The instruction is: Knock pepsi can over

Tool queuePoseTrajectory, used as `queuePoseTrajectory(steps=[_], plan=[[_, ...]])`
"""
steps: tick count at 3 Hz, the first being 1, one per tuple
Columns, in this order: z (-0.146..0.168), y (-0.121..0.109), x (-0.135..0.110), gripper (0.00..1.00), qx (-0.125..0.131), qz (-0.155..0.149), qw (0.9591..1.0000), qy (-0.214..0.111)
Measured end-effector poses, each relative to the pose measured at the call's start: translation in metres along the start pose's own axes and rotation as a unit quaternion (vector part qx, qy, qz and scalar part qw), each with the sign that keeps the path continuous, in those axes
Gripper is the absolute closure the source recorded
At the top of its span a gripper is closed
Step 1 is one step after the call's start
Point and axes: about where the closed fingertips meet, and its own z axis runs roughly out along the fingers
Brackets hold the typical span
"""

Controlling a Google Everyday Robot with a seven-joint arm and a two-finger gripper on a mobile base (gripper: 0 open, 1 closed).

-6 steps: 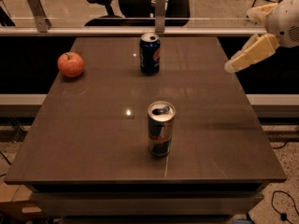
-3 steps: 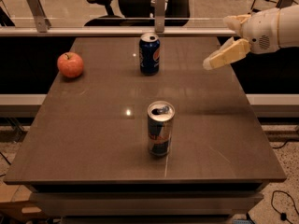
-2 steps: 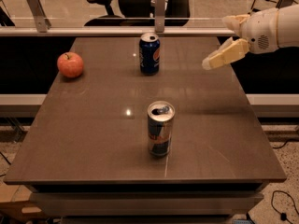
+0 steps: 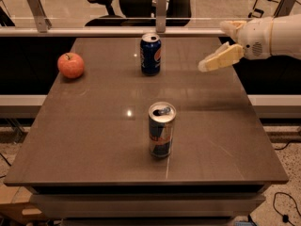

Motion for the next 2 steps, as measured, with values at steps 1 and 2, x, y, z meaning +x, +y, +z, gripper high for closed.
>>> queuePoseTrajectory(steps=[1,2], plan=[[0.017,-0.004,0.009,0.00,-0.006,0.012,0.9994,-0.031],[0.042,-0.006,0.012,0.00,-0.023,0.020,0.9978,-0.060]])
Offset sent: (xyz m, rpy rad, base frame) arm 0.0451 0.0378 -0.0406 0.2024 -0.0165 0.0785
